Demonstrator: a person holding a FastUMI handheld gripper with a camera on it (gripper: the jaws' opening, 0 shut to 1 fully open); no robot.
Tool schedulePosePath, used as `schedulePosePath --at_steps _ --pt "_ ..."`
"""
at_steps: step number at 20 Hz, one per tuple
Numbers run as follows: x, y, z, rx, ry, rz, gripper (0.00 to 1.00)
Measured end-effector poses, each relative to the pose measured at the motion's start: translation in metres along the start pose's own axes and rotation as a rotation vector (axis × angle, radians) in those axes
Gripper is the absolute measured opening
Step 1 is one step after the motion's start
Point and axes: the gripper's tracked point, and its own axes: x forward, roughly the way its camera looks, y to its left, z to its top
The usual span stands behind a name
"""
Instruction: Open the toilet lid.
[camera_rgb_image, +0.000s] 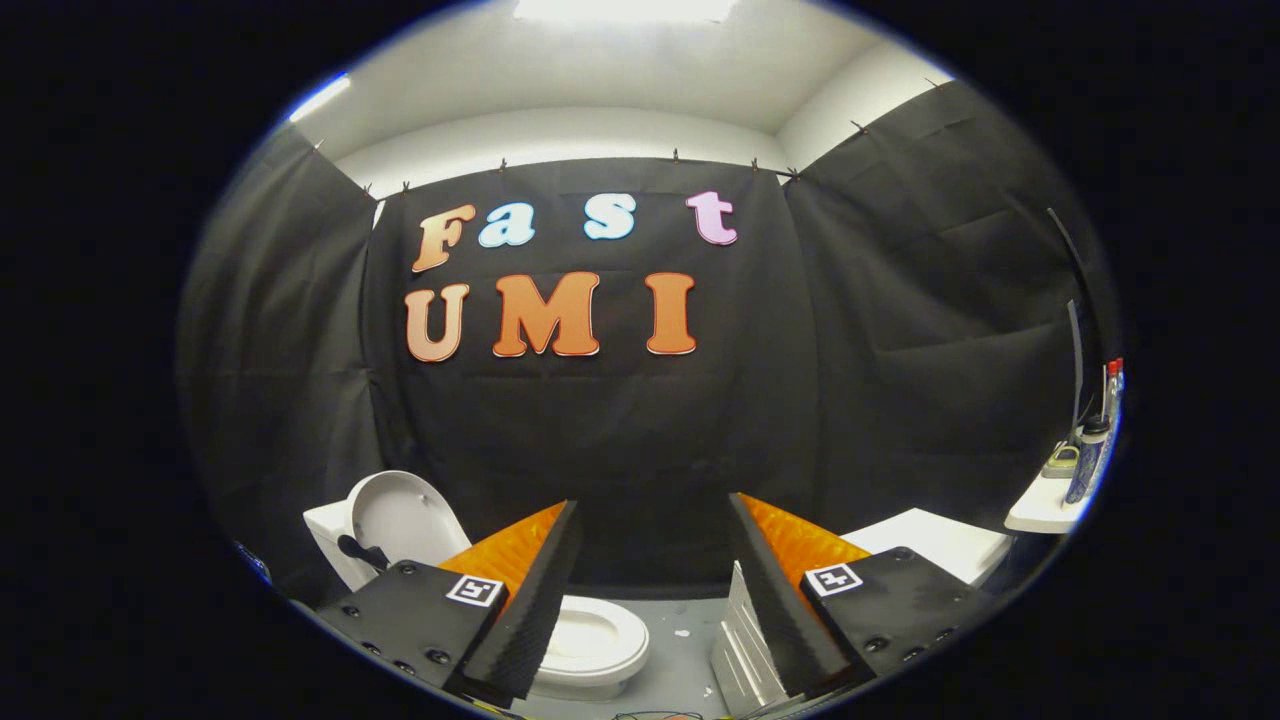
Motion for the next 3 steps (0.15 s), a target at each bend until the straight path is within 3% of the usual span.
schedulePosePath --at_steps 3 --pt "-0.01 -0.007 -0.015 0.019 0.027 0.008 0.94"
